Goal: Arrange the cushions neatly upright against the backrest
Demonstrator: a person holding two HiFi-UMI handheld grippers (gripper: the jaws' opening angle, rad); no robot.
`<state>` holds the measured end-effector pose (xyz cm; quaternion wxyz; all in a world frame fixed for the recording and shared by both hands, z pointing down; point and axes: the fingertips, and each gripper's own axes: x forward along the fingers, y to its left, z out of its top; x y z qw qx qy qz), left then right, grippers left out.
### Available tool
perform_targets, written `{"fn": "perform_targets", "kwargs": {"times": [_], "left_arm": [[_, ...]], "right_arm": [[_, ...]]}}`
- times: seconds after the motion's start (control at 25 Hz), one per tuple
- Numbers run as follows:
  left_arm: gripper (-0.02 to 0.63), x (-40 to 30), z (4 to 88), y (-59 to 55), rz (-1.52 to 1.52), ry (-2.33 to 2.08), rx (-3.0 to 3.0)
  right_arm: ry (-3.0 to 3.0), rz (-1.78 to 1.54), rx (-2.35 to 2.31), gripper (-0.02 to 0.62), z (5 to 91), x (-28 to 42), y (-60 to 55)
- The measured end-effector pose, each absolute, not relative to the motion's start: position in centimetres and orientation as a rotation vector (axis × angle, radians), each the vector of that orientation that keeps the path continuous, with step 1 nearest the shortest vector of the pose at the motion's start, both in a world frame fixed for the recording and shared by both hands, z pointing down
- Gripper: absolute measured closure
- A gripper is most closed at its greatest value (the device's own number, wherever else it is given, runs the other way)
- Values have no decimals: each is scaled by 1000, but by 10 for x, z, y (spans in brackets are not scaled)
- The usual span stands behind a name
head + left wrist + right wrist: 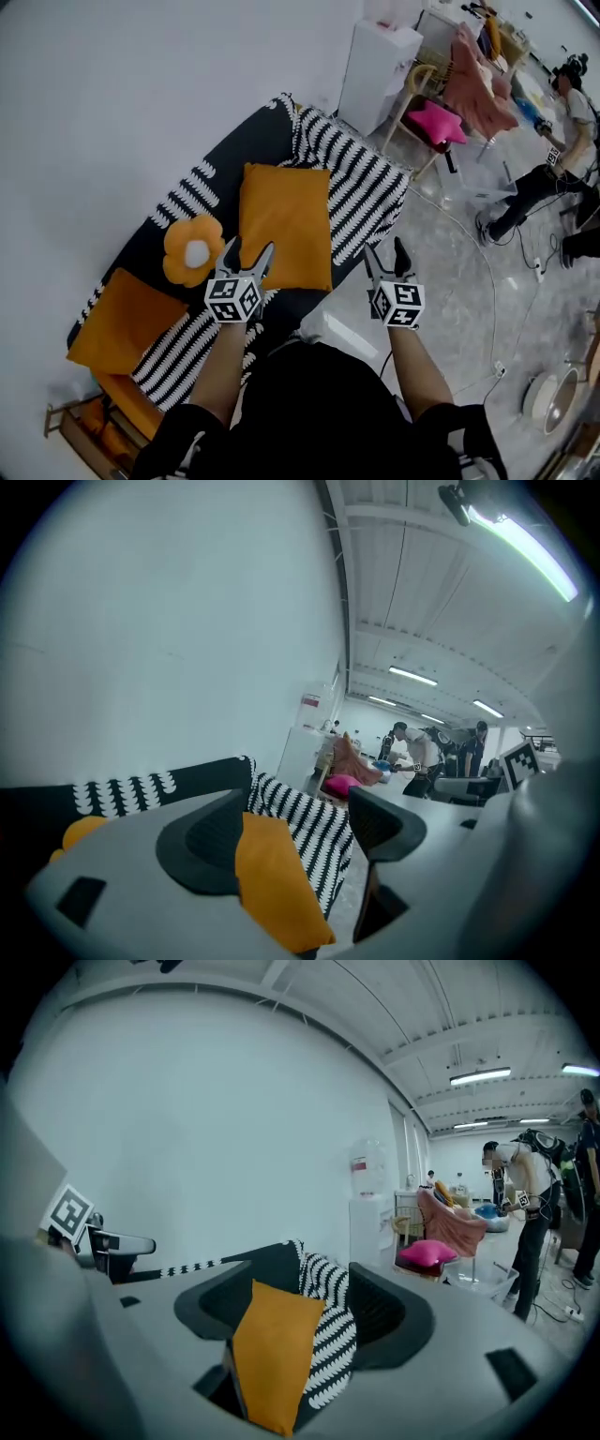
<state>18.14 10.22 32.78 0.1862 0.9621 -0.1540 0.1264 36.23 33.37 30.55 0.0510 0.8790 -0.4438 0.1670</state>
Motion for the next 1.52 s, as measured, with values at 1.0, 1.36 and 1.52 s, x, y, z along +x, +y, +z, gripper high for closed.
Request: {"fn": "perform_targets", "kwargs": {"times": [1.0, 1.36, 1.52], "left_arm": [[237, 190, 360, -36, 302, -1143, 2393], [236, 179, 397, 22, 332, -1521, 2020], [236, 154, 418, 56, 342, -1631, 1857]], "right_arm": [[-1996, 466, 2059, 249, 328, 474, 45], [-2167, 548, 1522, 242, 407, 509, -14], [-2164, 609, 1387, 238, 449, 503, -29]]}}
